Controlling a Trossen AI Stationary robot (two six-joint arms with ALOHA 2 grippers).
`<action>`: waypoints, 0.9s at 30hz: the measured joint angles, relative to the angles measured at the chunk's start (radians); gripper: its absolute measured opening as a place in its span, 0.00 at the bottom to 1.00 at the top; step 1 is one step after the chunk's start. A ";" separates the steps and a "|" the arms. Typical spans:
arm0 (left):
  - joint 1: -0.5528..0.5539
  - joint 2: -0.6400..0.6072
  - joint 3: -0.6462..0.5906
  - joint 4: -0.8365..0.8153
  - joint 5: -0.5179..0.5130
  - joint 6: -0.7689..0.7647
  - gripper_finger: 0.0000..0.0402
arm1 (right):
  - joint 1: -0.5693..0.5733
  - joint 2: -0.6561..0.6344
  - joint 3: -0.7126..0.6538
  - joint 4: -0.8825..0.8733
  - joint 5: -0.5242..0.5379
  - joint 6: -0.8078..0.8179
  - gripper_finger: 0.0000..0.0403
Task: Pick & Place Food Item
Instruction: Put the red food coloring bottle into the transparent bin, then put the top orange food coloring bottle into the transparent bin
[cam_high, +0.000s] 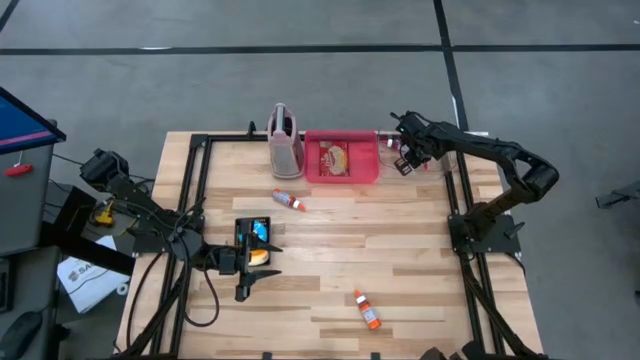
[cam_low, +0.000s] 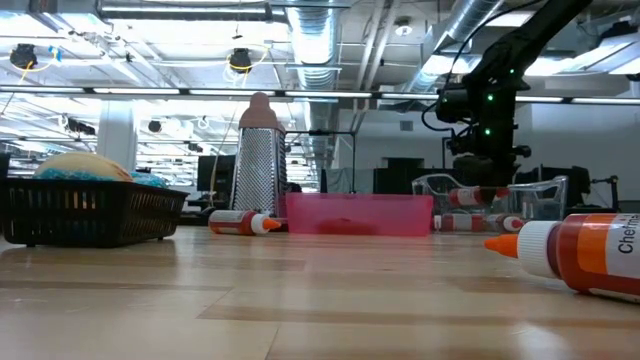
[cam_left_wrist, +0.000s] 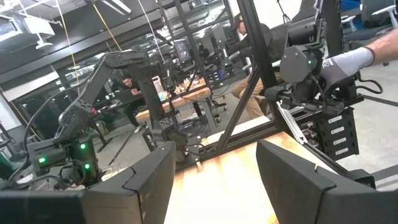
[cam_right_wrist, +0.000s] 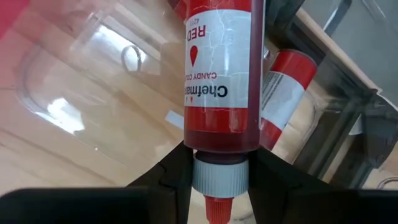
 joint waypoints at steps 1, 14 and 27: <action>0.000 0.000 0.000 0.000 0.000 0.000 0.54 | 0.000 0.000 0.000 0.000 0.000 -0.002 0.28; 0.000 0.000 0.000 -0.002 0.000 0.001 0.54 | 0.013 0.000 0.000 0.003 0.005 -0.042 0.42; 0.013 0.000 0.000 -0.025 -0.001 -0.006 0.54 | 0.140 -0.003 0.000 0.083 -0.006 -0.076 0.42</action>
